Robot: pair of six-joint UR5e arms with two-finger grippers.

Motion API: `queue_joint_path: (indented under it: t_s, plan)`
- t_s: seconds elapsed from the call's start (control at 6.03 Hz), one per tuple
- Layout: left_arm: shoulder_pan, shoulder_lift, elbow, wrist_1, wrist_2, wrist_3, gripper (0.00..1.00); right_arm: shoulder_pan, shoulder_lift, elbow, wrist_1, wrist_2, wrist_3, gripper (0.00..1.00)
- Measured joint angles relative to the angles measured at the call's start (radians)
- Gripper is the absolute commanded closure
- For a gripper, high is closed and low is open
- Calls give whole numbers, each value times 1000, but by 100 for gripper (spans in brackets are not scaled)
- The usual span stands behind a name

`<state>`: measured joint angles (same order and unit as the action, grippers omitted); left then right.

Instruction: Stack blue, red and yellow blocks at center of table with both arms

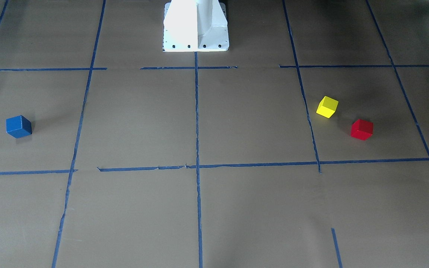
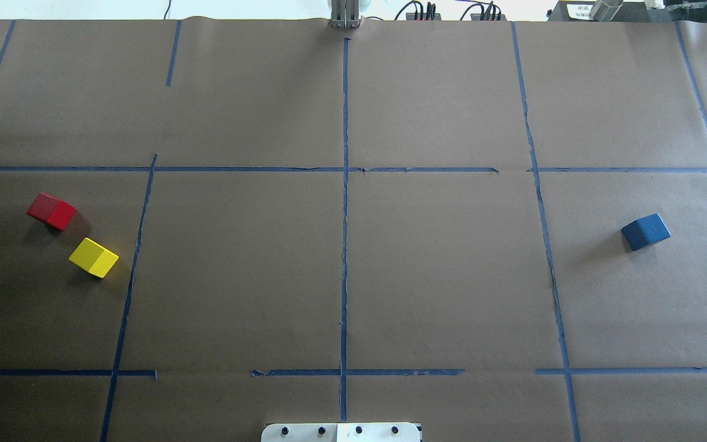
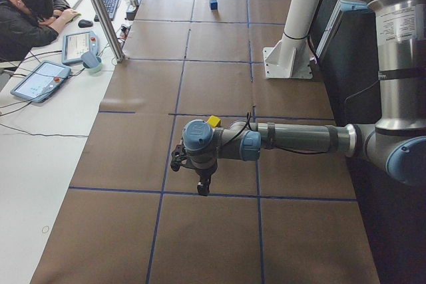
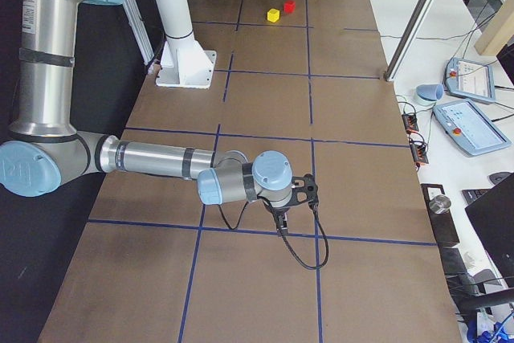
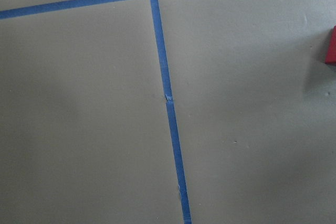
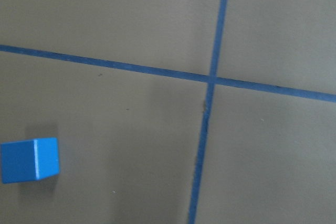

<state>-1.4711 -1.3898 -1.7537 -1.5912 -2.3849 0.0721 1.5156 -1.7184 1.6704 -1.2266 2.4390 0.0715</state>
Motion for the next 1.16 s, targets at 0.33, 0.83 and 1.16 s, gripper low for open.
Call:
queue_joint_path:
  t_s: [0.33,0.83,1.16]
  plan:
    - [1,0,-2,-1,0,0,0,-237,54,69,83,-129,126,0]
    - [2,-1,-2,-3,0,0,0,-472,81,81,118,-287,404,0]
    - [2,-2,-1,-3,0,0,0,-538,79,61,123,-312,455,0]
